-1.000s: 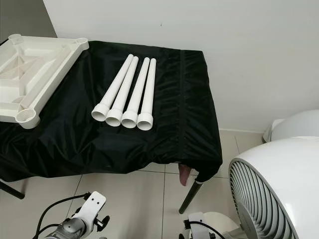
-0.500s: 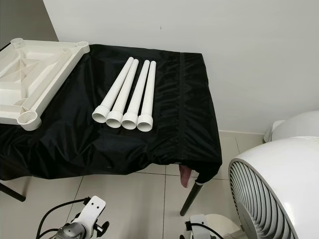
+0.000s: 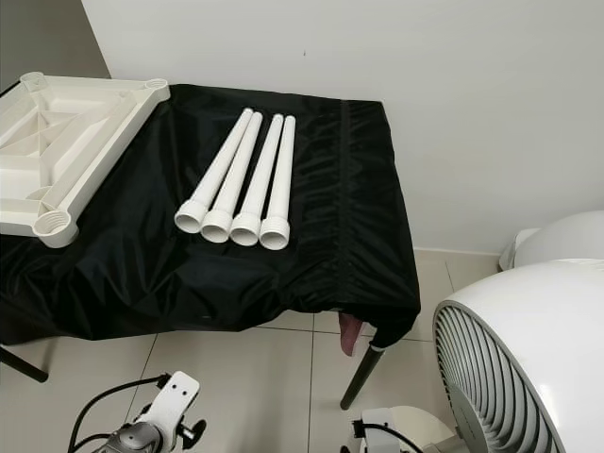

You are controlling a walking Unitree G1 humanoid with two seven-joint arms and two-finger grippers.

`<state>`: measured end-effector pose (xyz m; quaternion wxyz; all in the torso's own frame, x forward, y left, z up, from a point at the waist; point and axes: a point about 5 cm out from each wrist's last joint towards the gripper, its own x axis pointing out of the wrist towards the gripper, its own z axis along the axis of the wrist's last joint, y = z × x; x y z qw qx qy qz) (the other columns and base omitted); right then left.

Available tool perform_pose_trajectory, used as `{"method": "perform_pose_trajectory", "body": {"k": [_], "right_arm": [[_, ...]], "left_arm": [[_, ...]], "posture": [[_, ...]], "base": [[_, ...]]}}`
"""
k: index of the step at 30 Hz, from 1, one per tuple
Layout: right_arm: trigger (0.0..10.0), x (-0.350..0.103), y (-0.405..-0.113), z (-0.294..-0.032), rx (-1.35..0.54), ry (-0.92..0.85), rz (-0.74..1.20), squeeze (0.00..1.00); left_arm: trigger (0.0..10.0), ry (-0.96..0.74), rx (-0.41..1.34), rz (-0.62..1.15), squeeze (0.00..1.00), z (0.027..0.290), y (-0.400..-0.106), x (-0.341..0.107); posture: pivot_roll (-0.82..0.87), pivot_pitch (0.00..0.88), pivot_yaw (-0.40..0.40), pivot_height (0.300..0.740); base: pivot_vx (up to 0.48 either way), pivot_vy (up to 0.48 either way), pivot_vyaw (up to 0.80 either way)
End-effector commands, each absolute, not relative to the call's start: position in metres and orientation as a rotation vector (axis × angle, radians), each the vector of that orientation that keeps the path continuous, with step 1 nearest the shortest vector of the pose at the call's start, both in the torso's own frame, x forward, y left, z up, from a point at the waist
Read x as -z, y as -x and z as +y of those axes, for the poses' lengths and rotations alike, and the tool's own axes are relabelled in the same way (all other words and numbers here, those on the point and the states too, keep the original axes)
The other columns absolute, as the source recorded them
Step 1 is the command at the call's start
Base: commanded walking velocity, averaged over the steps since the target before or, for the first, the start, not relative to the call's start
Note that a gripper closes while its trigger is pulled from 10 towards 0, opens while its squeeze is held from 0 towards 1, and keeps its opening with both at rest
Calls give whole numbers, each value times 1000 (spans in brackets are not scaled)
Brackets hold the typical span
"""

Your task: Building children table

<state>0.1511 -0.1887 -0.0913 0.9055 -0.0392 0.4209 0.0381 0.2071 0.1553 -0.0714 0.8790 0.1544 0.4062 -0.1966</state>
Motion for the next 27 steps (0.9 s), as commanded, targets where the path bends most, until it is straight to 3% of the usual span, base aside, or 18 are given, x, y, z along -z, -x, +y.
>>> {"method": "perform_pose_trajectory", "body": {"k": [1,19,27], "right_arm": [[10000,97,-139,-184,-84,62,924,0],[10000,100,-129,-192,-81,61,957,0],[10000,101,-131,-183,-94,62,958,0]], "left_arm": [[10000,-322,395,888,0,160,-199,76],[10000,-320,393,891,0,160,-197,77],[10000,-322,390,891,0,162,-197,77]], "posture": [[-35,23,20,740],[-33,26,13,740],[-29,24,13,740]], "base": [[0,311,0],[0,309,0],[0,319,0]]}}
